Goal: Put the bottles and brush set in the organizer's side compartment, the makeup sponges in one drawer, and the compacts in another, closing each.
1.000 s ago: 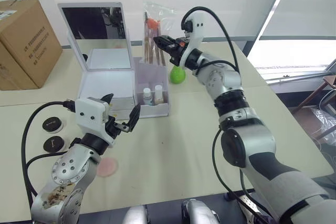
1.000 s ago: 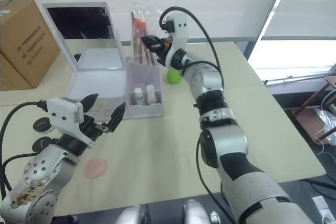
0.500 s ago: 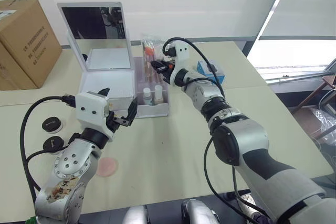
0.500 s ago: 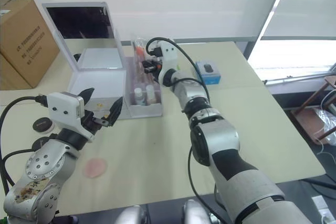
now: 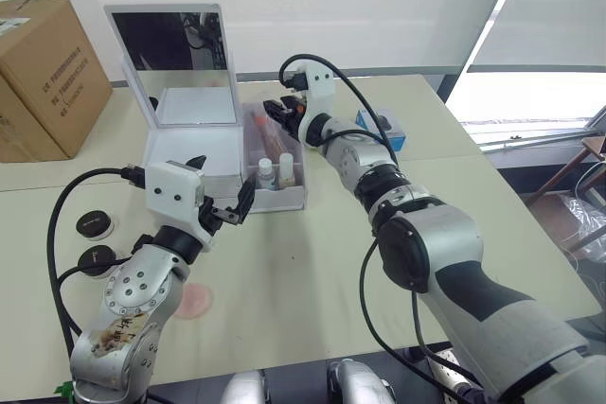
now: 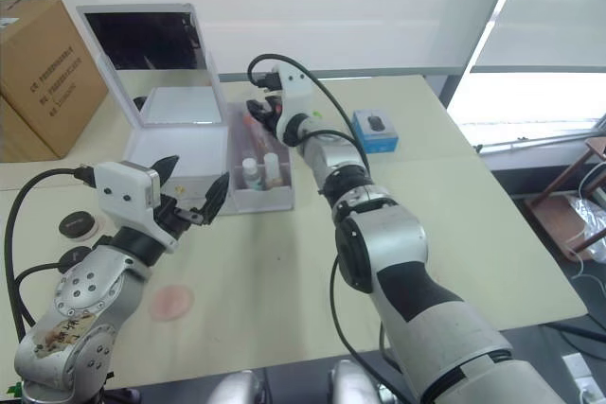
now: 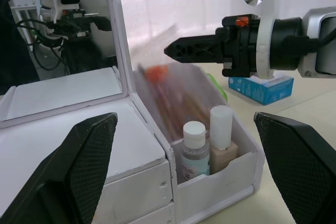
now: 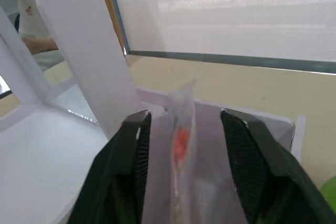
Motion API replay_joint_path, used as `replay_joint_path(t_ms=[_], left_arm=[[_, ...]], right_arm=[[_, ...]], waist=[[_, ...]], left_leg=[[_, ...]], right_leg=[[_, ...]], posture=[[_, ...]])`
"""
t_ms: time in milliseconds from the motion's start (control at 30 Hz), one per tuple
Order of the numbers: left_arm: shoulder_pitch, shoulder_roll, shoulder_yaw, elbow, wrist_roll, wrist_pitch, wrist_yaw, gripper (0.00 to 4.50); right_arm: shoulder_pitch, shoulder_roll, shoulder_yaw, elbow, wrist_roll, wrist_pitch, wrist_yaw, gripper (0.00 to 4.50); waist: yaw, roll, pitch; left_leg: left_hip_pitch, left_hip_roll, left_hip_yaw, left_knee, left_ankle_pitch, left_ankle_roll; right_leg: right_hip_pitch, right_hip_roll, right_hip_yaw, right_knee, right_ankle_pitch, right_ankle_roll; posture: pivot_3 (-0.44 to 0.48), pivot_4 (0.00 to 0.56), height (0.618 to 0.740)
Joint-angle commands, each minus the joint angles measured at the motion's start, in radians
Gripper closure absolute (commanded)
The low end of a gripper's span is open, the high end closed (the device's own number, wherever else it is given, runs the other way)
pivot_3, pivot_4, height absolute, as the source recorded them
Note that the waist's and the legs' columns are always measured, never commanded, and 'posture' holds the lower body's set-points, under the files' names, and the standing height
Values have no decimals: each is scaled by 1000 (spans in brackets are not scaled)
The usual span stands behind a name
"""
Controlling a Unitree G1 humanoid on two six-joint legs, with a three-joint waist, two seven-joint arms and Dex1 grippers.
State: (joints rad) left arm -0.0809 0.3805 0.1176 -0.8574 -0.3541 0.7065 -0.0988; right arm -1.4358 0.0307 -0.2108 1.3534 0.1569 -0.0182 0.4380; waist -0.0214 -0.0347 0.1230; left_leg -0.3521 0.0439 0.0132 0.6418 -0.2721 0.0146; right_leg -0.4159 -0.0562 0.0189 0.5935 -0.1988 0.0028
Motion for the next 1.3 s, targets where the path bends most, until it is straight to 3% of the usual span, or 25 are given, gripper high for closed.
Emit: replay_joint_path(t_ms=[33, 133, 433, 633, 800, 900, 1200, 1267, 1300], left_arm=[[-23, -3, 6, -44, 1, 20, 10, 0], [-30, -5, 2, -47, 3, 33, 11, 0], [-13, 5, 18, -23, -4, 21, -23, 0], [-8, 22, 58, 25, -10, -2, -69, 0], [-11, -3, 47, 32, -17, -1, -75, 0], [-4, -11, 34, 21, -12, -1, -73, 0], [44, -25, 36, 2, -1, -22, -68, 0], [58, -30, 40, -3, 2, -29, -67, 0], [63, -31, 42, -5, 4, -32, -66, 0]], right_arm=[[-22, 0, -19, -22, 0, -4, 26, 912], [-23, -6, -22, -29, 2, -7, 40, 17], [-5, -86, -8, -127, 18, -9, 199, 17], [146, -165, 78, -472, 34, 171, 360, 17], [164, -167, 145, -536, 14, 285, 352, 17], [109, -140, 151, -417, -4, 251, 296, 639], [-15, -35, 172, -113, -61, 178, 302, 3672], [-20, -23, 166, -75, -81, 169, 233, 4403], [-22, -21, 158, -59, -86, 169, 188, 4456]], waist=[[0, 0, 0], [0, 0, 0], [3, 0, 0], [4, 0, 0], [-1, 0, 0], [-2, 0, 1], [-5, 1, 5], [-2, 0, 5], [0, 0, 5]], left_leg=[[0, 0, 0, 0, 0, 0], [0, 0, 0, 0, 0, 0], [0, 0, 0, 0, 0, 0], [2, 0, -1, 0, 0, 0], [3, 0, -1, 0, 0, 0], [4, 0, -1, 0, 0, 0], [6, 0, -2, 0, 0, 0], [5, 0, -2, 0, 0, 0], [5, 0, -2, 0, 0, 0]], right_leg=[[0, 0, 0, 0, 0, 0], [0, 0, 0, 0, 0, 0], [0, 0, 0, 0, 0, 0], [3, 0, -1, -1, -1, 2], [4, 0, -1, 0, 0, 1], [4, 1, -1, 0, 0, 0], [6, 0, -2, 0, -1, 0], [7, 0, -2, -1, -1, -1], [7, 0, -2, -1, -2, -3]], posture=[[0, 150, 740], [0, 150, 740], [0, 150, 740], [0, 150, 740], [0, 150, 740], [0, 150, 740], [0, 150, 740], [0, 150, 740], [0, 150, 740]])
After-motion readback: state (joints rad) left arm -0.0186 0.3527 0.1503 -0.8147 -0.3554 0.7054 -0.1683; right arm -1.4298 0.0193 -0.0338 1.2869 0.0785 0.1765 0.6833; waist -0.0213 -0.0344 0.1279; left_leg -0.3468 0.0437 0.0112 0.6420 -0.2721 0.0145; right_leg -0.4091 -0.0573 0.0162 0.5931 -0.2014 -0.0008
